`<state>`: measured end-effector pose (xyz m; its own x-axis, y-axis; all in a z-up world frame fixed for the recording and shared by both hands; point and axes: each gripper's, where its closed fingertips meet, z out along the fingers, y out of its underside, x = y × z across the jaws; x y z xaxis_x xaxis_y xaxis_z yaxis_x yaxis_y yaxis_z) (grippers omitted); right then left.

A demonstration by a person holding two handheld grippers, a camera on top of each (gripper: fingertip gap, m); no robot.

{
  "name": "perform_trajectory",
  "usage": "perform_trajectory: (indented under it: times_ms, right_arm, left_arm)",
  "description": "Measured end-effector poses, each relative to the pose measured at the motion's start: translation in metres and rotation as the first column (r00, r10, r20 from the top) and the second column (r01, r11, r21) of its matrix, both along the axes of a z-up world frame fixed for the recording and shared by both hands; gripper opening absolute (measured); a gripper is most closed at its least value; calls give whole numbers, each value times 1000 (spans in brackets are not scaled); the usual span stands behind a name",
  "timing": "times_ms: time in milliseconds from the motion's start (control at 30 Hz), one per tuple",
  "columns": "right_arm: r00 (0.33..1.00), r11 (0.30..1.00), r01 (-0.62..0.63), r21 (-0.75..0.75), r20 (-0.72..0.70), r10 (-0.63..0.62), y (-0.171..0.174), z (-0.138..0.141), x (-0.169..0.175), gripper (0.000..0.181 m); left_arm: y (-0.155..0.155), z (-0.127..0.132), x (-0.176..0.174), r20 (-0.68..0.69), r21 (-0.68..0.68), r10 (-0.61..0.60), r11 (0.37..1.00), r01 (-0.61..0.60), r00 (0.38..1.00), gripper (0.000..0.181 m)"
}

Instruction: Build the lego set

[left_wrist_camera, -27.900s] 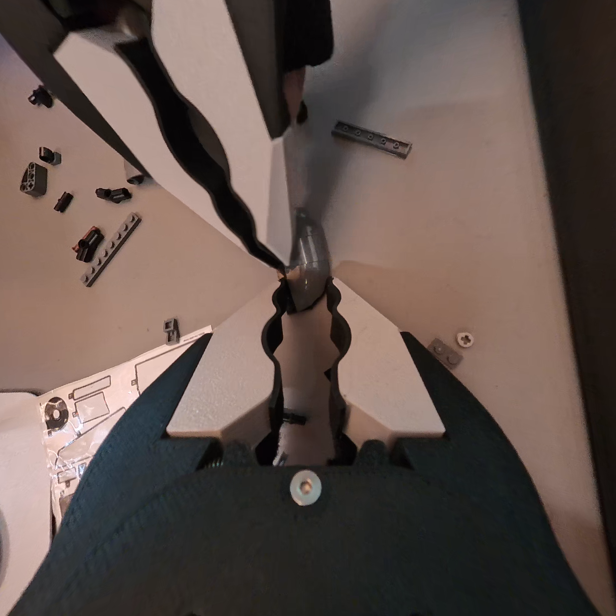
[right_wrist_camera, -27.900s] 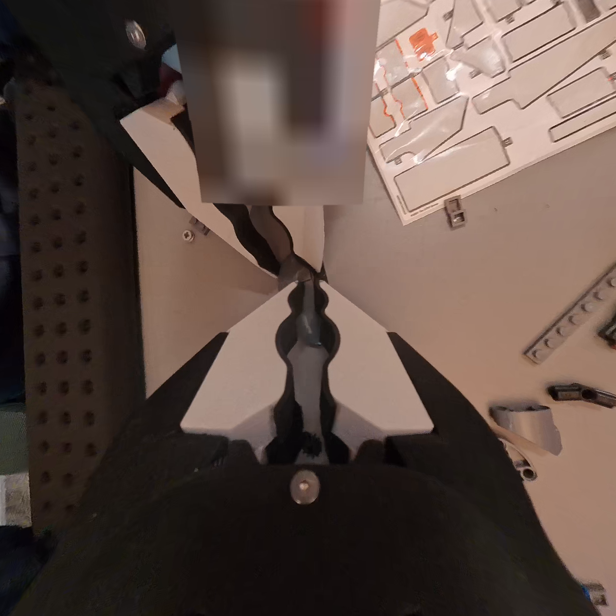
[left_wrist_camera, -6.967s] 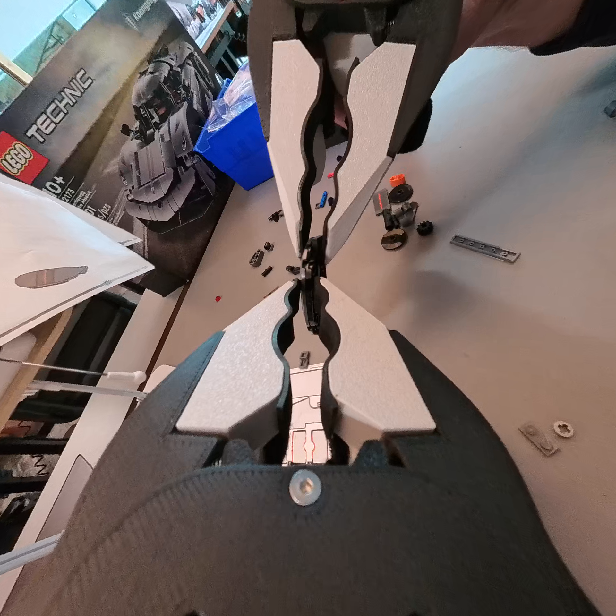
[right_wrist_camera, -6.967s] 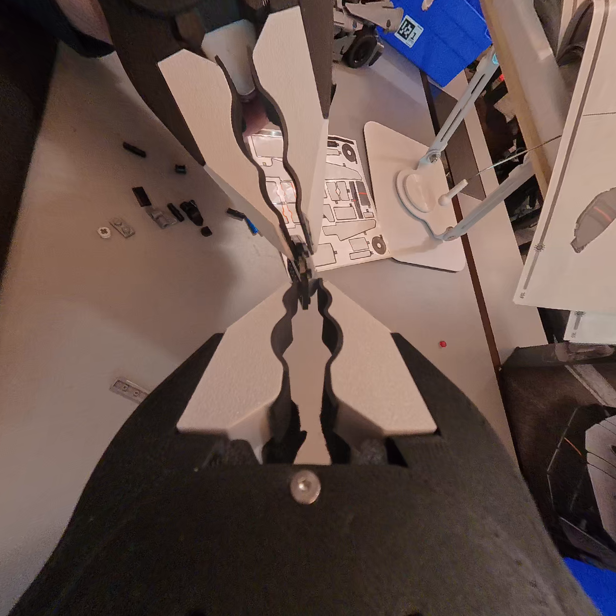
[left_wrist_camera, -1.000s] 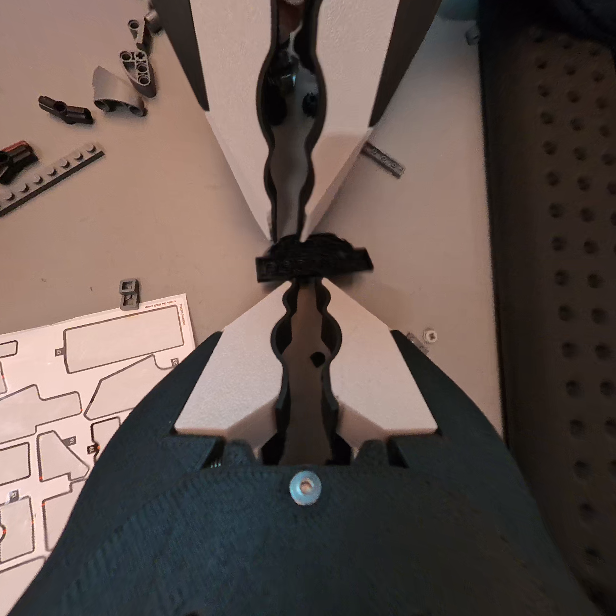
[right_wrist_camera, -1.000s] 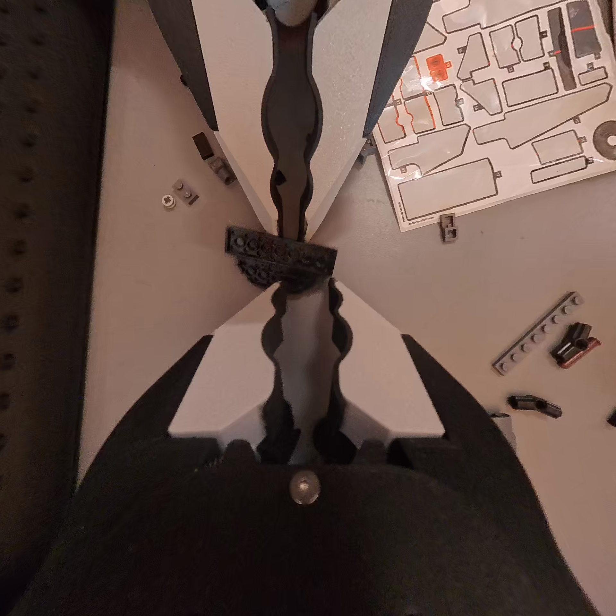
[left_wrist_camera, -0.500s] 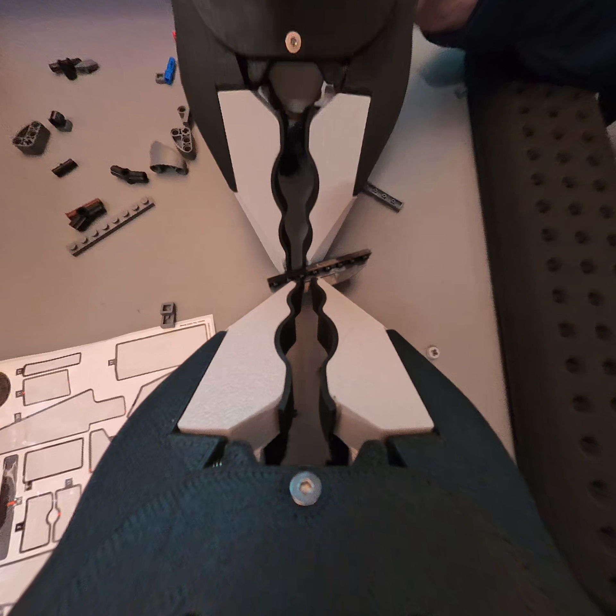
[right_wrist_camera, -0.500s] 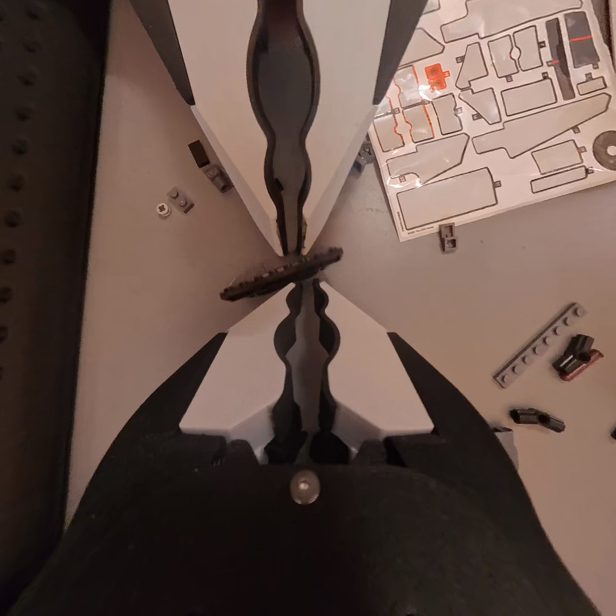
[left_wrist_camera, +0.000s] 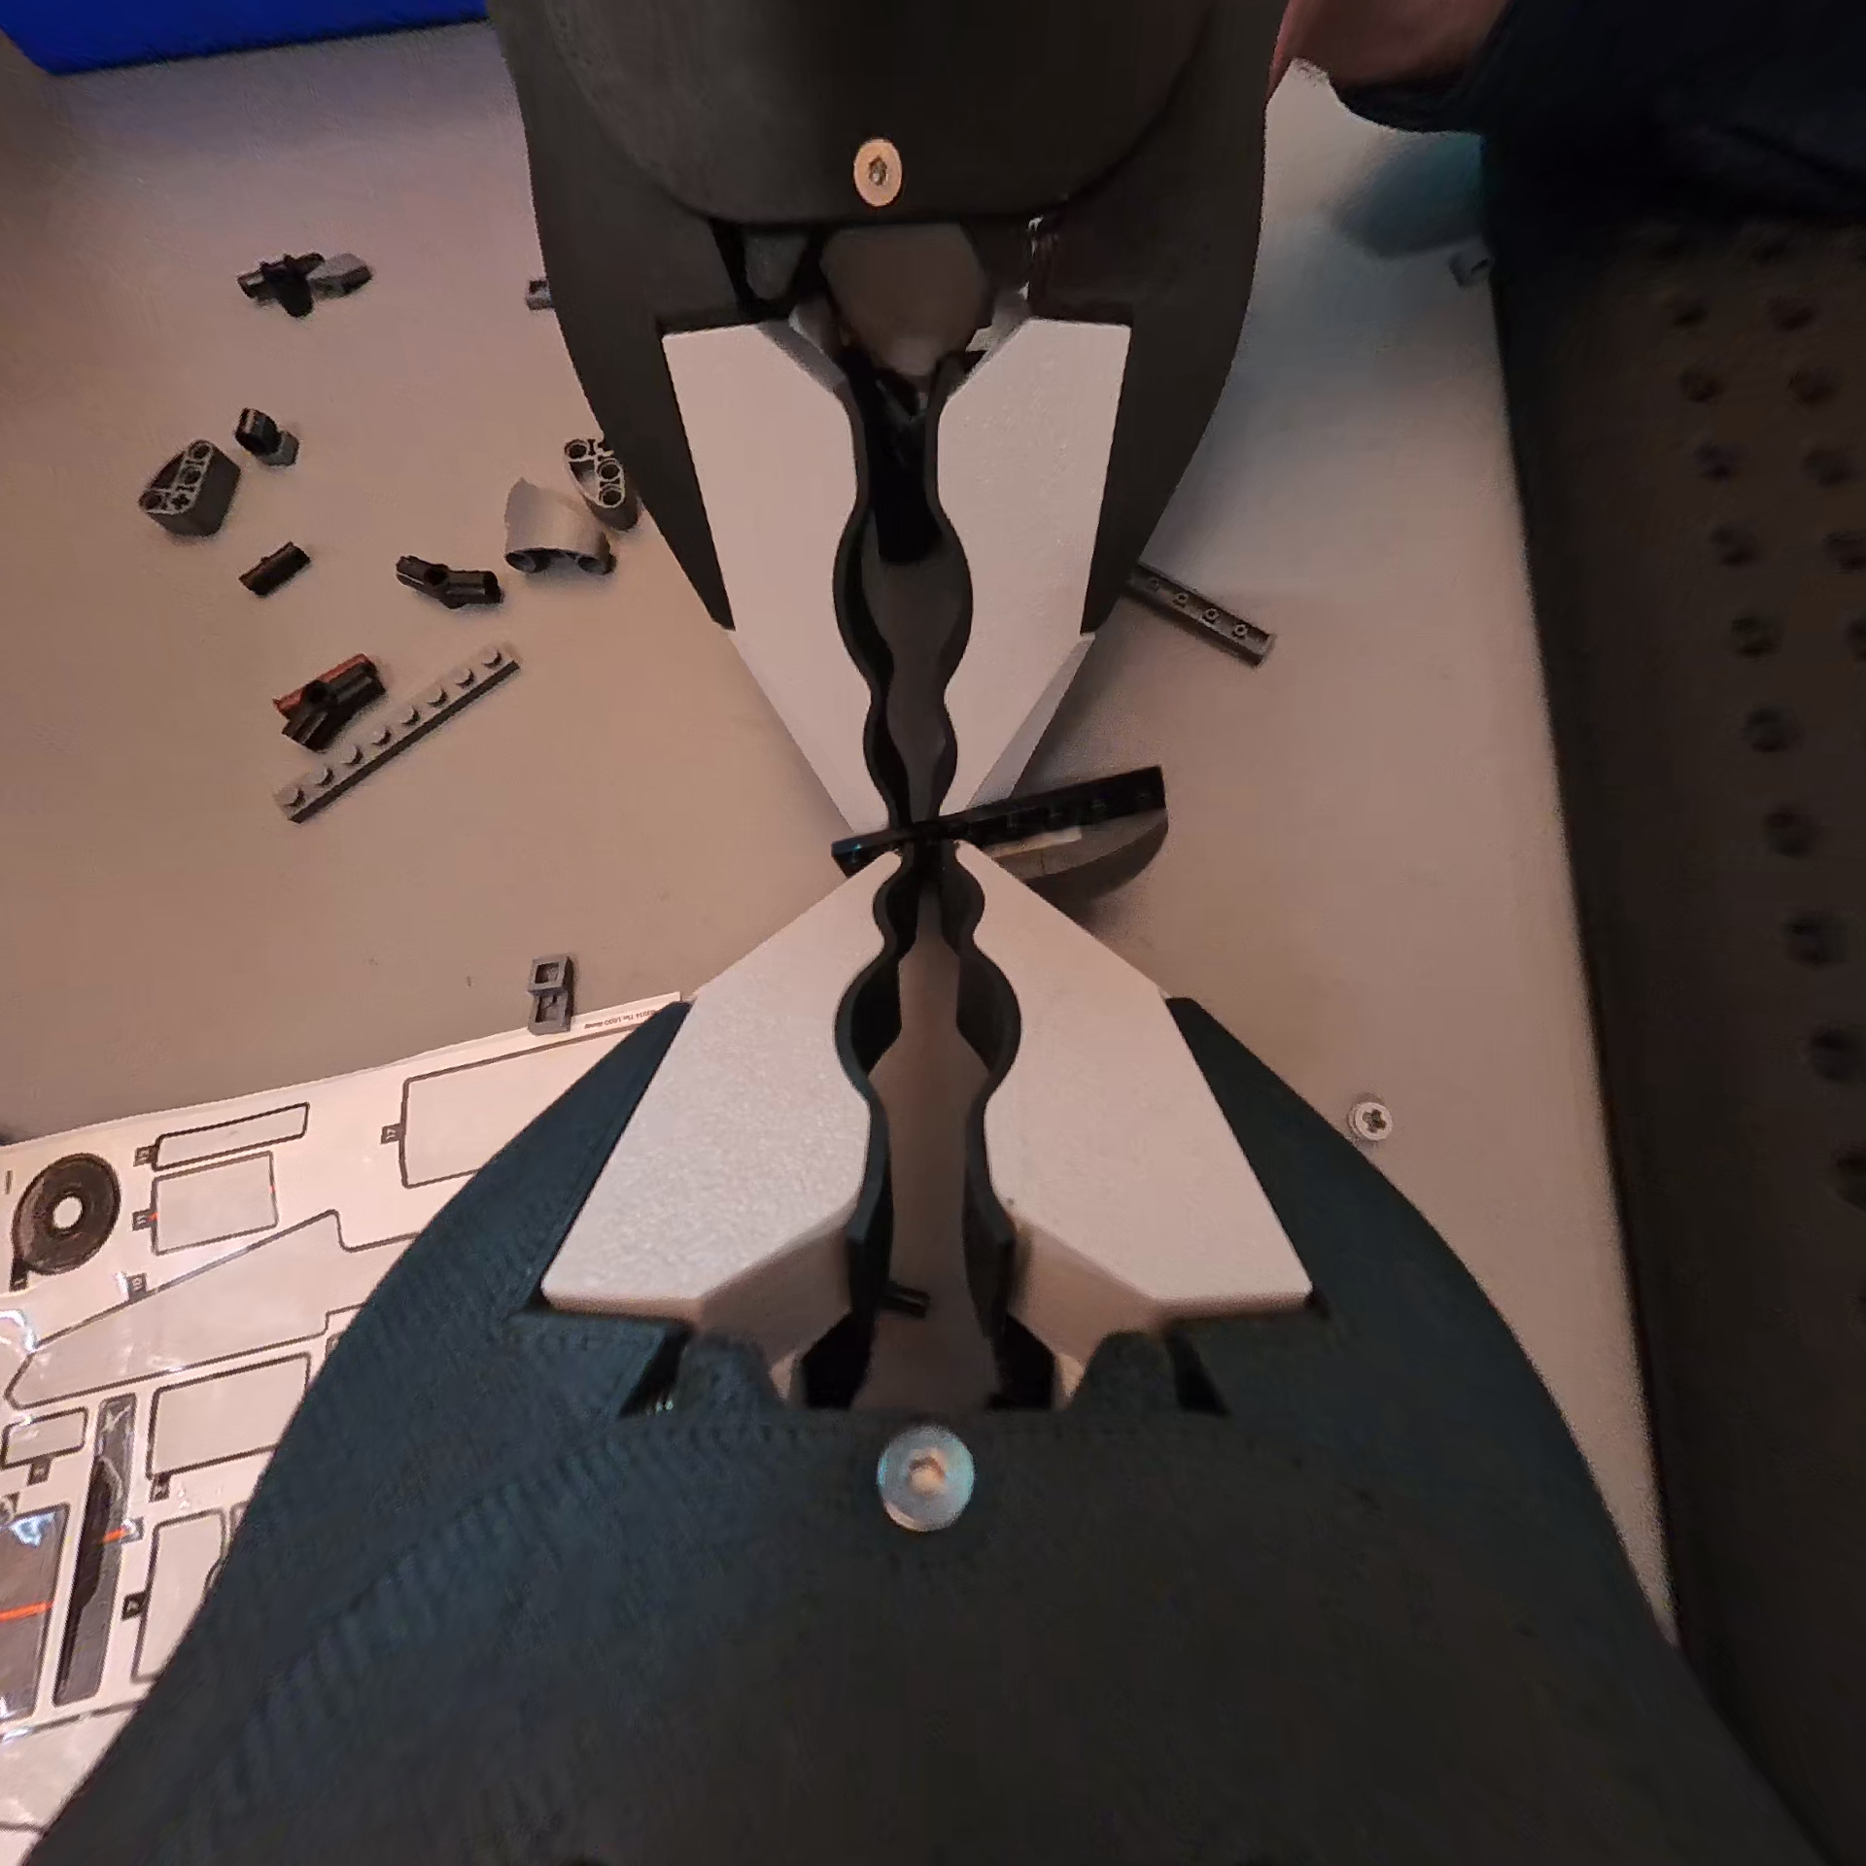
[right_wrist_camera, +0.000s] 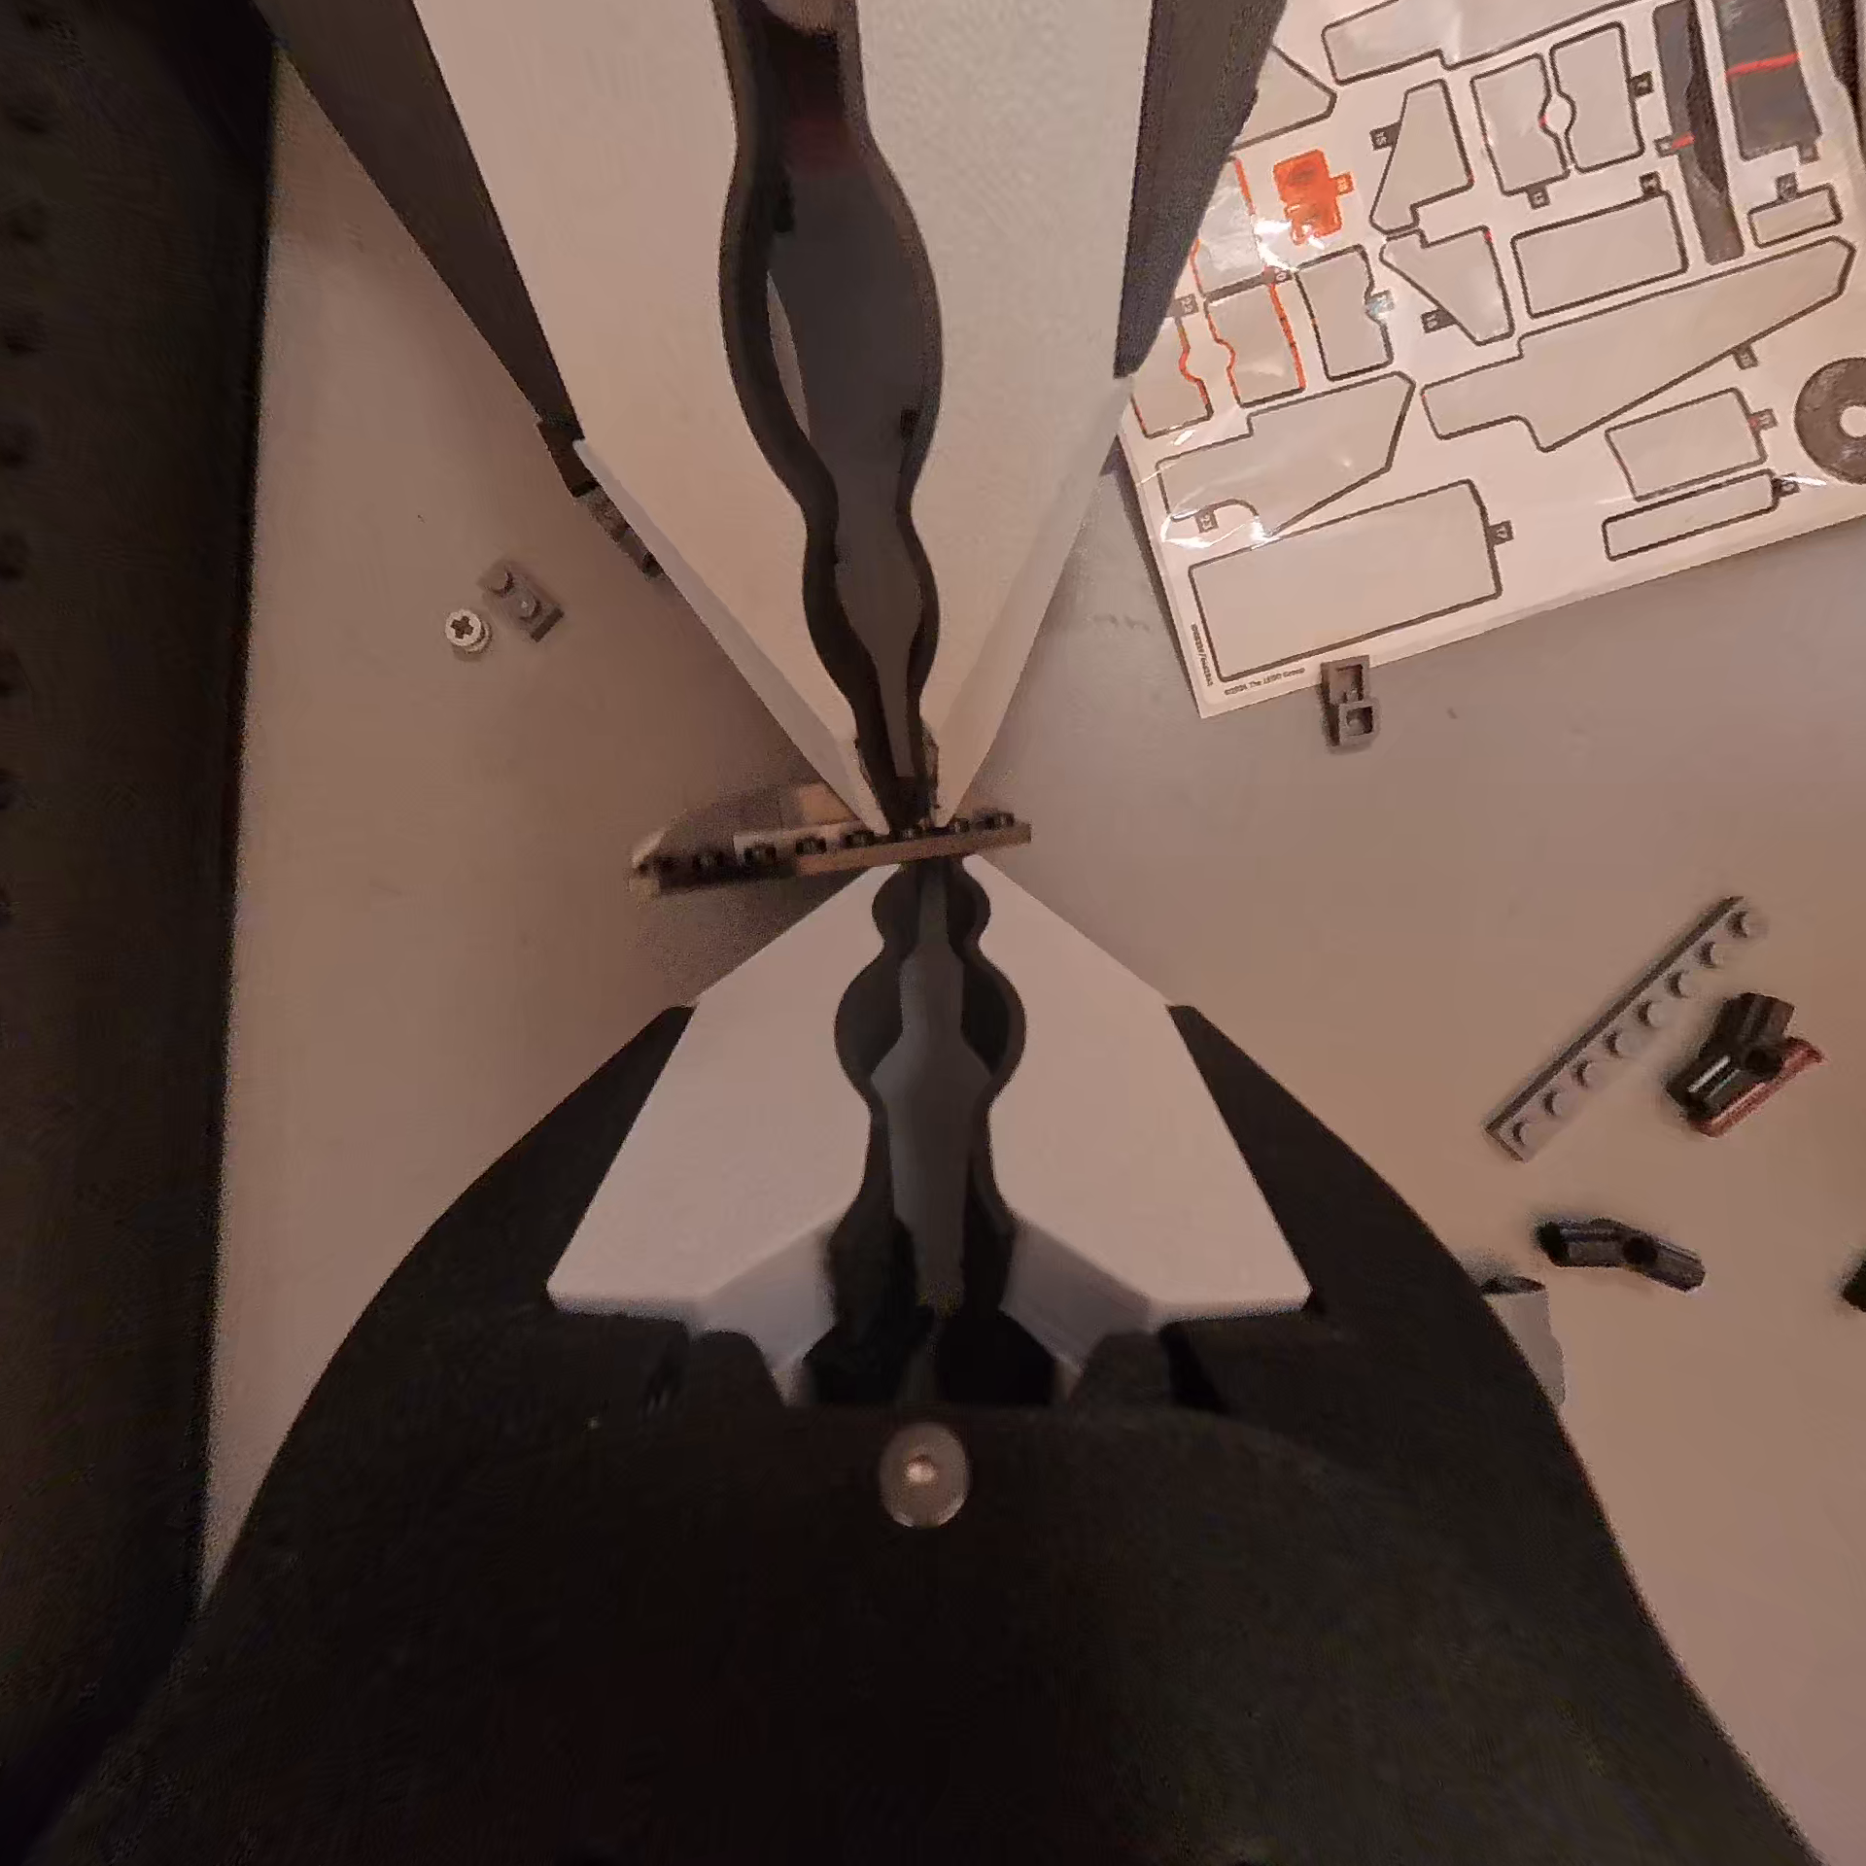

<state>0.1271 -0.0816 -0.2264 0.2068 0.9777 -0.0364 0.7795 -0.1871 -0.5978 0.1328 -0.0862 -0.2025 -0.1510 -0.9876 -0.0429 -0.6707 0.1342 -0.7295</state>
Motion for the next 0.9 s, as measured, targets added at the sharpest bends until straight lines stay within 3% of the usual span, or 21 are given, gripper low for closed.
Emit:
perform_trajectory:
  times_ms: [500, 900]
  right_arm:
    - [999, 1000, -15, -25, -29, 14, -4, 1, -4, 3]
    - [995, 996, 66, 58, 74, -70, 12, 1, 22, 14]
  left_arm:
    - [-1, 1, -3, -9, 41, -18, 999, 18, 1000, 3]
    - [-1, -13, 0, -66, 82, -15, 996, 21, 998, 4]
